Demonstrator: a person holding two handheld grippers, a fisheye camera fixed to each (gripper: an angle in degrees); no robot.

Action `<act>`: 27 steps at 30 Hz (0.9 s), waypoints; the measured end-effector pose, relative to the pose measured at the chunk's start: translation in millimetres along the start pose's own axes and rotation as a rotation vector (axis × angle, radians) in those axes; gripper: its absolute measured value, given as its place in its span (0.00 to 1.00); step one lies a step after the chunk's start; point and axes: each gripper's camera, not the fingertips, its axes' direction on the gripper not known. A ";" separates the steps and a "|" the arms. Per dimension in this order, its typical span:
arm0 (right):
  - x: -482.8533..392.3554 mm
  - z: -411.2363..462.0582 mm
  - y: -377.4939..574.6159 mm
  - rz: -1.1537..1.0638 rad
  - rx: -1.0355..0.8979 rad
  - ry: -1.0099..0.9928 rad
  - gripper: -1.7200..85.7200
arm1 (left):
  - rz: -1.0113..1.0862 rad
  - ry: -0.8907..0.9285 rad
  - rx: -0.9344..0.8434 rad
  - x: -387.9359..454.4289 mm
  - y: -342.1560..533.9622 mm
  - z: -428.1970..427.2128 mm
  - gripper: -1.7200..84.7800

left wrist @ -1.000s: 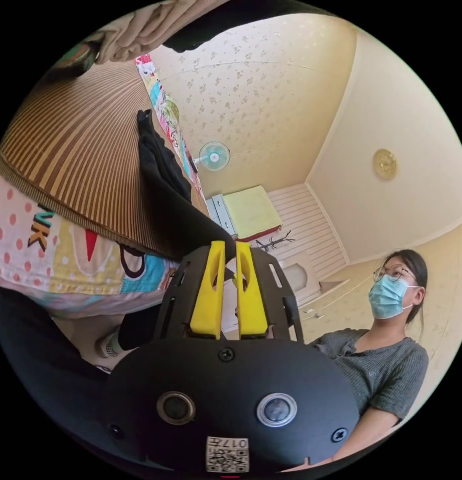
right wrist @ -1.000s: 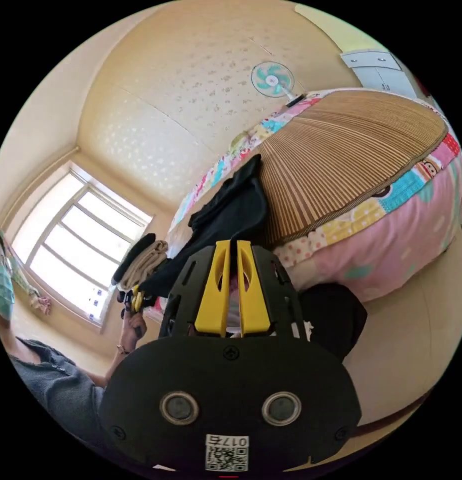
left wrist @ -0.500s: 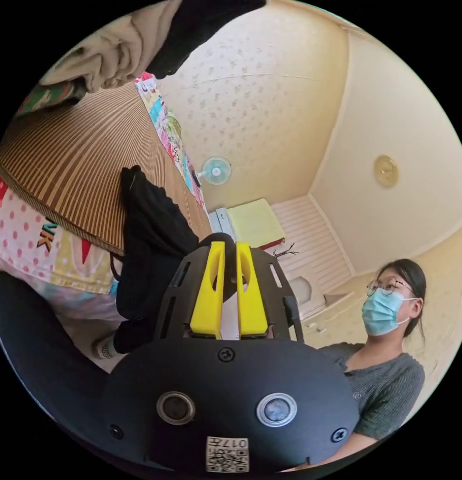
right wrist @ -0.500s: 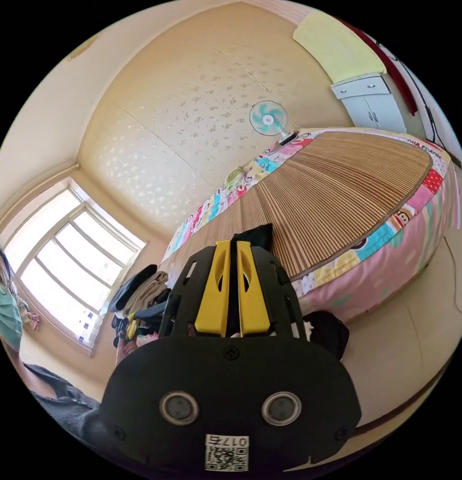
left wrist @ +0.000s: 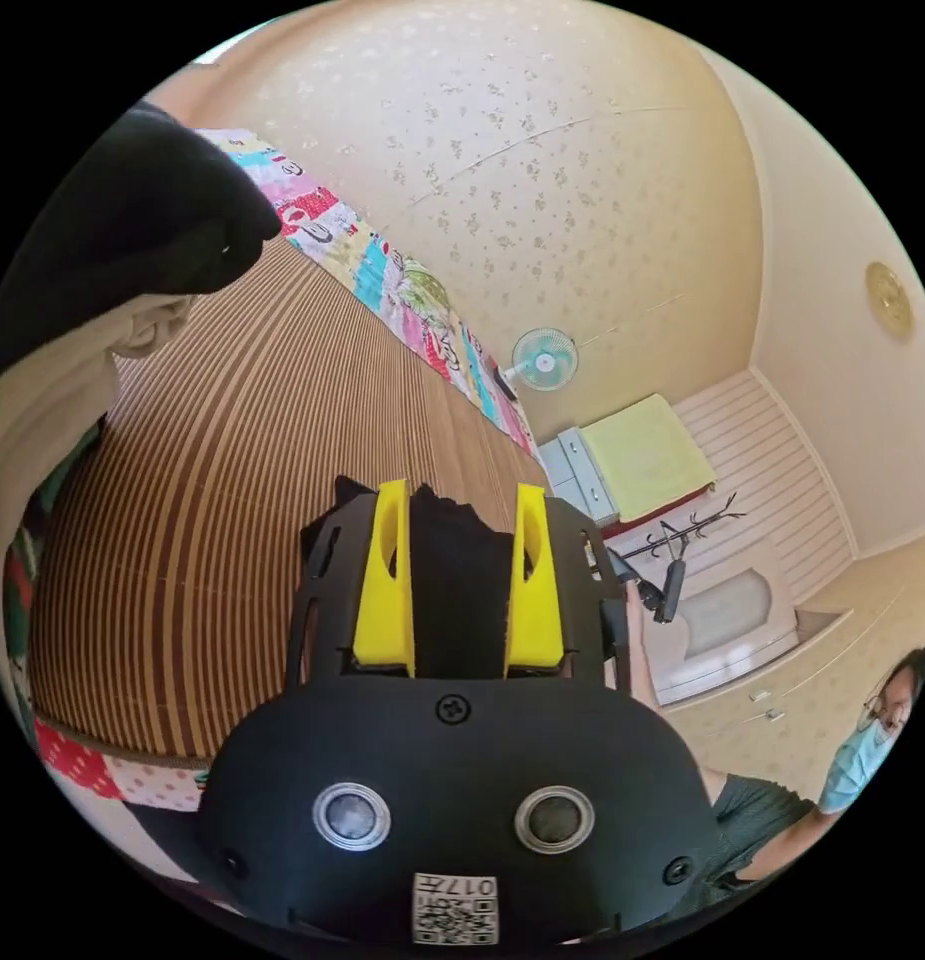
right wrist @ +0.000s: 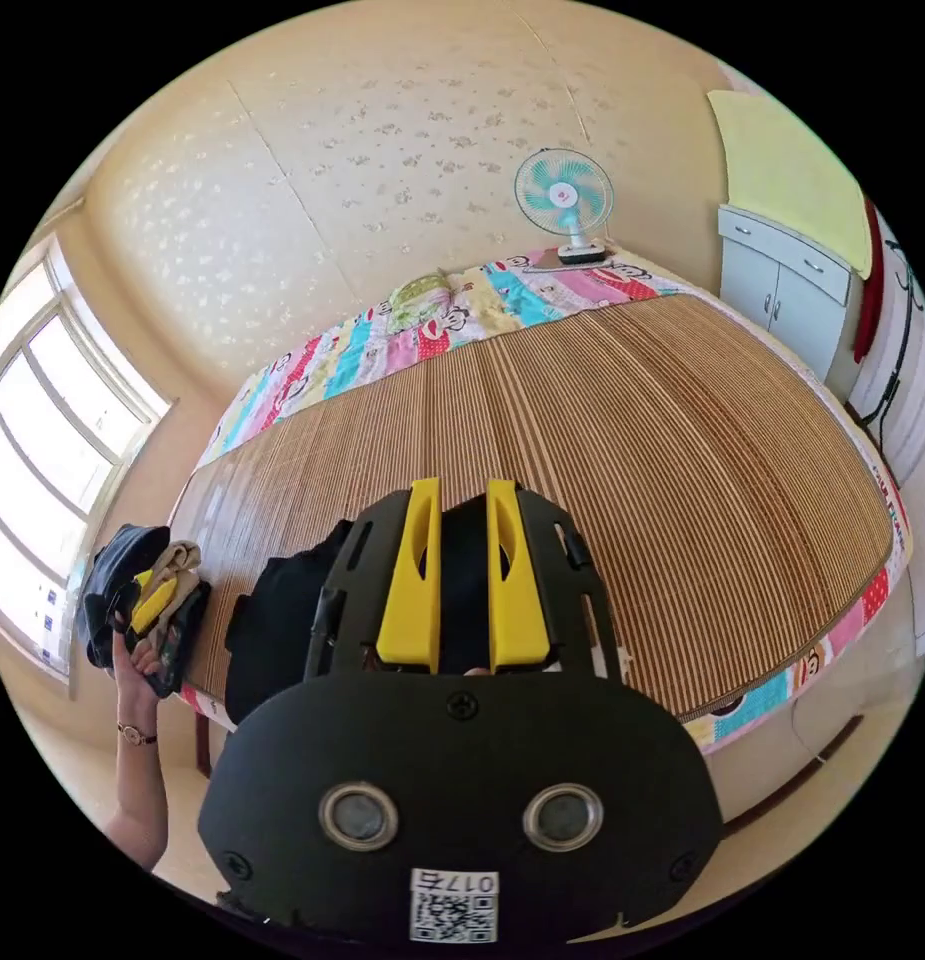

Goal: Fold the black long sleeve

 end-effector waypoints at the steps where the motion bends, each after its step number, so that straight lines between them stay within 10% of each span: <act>1: -4.5 -2.2 7.9 -0.021 0.001 0.008 0.11 | -0.017 -0.028 -0.031 -10.2 19.8 4.0 0.19; 12: -115.4 33.1 22.1 -0.231 -0.456 -0.442 0.17 | -0.346 0.165 -0.202 -88.5 163.1 67.0 0.19; 16: -175.9 50.2 -7.6 -0.308 -0.571 -0.367 0.17 | -0.332 0.339 -0.167 -66.6 151.7 79.5 0.12; 27: -266.1 91.3 -41.3 -0.875 -1.018 0.074 0.18 | 0.169 -0.042 -0.248 91.1 121.5 148.9 0.11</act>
